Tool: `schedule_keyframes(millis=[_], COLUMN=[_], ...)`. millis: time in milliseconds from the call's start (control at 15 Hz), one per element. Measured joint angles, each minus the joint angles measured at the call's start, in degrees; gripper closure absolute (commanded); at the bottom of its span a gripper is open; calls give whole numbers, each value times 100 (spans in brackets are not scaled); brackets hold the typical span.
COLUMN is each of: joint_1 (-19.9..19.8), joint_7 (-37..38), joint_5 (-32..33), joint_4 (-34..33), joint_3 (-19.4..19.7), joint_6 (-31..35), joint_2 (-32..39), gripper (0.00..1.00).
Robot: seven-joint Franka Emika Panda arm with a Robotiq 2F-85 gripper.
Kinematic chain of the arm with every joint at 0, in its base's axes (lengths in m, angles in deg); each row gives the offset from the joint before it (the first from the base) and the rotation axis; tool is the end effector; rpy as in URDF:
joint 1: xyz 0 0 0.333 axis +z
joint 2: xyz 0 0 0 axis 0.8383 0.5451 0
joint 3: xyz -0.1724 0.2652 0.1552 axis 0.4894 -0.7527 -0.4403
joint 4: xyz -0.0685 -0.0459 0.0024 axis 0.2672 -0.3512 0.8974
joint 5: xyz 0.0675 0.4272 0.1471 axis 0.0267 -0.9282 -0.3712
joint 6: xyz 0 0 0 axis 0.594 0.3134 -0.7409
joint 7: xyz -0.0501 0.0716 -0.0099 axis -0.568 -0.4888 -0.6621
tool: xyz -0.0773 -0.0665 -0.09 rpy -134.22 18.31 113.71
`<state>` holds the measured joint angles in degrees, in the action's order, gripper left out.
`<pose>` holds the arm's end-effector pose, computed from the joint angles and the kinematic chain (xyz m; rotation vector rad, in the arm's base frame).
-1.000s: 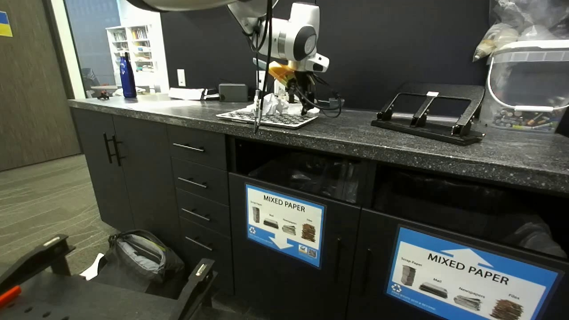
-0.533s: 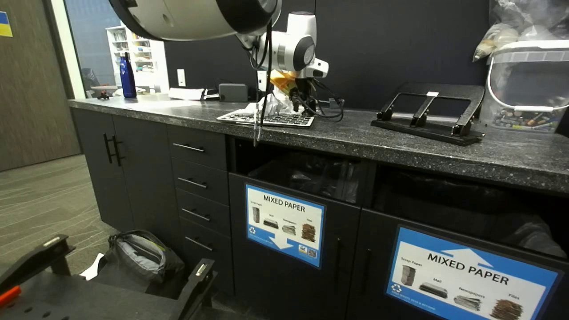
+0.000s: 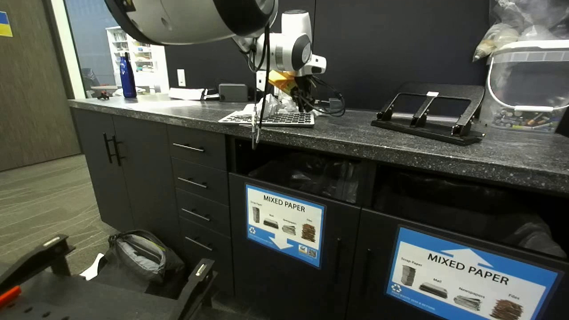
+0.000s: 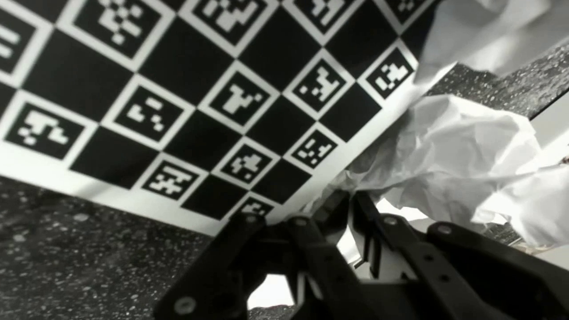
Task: Put the white pieces of paper in the left bin
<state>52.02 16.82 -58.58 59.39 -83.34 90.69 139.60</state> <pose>0.9563 -0.1083 0.2246 -2.7044 1.0228 -0.7848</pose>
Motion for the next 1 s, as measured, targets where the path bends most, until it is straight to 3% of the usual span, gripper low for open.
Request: schedule_keyframes(millis=[733, 800, 867, 1000], joint_1=[94, 109, 125, 157], joint_7=[-199, -255, -302, -426], joint_5=[246, 246, 246, 253], joint_4=[-301, -309, -310, -309], joint_3=[64, 62, 60, 61], joint_6=[114, 112, 108, -4], joint_2=[-121, -151, -175, -202], gripper=[87, 83, 62, 58])
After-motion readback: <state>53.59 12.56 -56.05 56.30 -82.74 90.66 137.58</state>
